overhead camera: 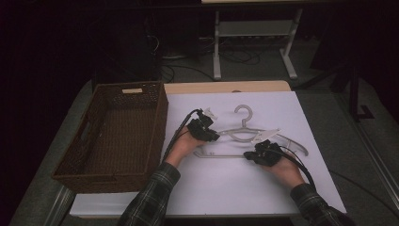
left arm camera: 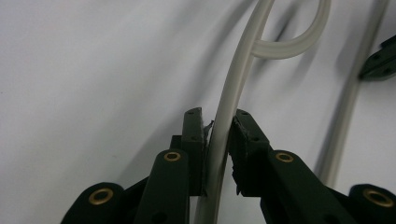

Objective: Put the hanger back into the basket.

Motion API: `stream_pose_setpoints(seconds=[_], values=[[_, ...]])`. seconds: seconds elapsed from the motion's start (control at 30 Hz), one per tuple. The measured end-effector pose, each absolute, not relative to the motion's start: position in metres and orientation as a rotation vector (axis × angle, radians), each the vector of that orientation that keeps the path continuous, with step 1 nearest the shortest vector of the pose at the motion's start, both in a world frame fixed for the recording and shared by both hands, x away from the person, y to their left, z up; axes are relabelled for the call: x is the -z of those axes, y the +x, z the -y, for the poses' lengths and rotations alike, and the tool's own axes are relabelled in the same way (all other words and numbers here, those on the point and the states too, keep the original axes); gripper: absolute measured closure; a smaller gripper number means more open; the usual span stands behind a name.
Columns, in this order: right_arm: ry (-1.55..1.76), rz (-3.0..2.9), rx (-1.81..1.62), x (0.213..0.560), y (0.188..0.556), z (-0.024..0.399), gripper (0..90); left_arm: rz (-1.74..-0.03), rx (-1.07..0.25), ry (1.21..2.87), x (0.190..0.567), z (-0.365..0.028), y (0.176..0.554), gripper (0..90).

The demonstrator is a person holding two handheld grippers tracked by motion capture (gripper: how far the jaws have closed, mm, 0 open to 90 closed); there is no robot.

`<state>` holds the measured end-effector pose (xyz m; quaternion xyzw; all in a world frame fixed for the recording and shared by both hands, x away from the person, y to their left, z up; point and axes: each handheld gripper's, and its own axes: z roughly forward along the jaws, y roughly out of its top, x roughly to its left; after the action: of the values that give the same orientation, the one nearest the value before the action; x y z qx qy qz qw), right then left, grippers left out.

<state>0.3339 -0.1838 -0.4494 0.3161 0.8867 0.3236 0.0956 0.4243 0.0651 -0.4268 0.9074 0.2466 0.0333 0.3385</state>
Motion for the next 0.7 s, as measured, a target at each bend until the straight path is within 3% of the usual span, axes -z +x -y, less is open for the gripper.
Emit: stream_pose_setpoints(seconds=[0.3, 0.7], values=[[0.934, -2.619, -0.962, 0.449, 0.333, 0.184, 89.7, -0.588, -0.021, 2.369, 0.421, -0.063, 0.413, 82.0], [0.912, -2.588, -1.036, 0.437, 0.328, 0.191, 87.3, -0.587, -0.059, 2.312, 0.402, -0.069, 0.402, 82.5]])
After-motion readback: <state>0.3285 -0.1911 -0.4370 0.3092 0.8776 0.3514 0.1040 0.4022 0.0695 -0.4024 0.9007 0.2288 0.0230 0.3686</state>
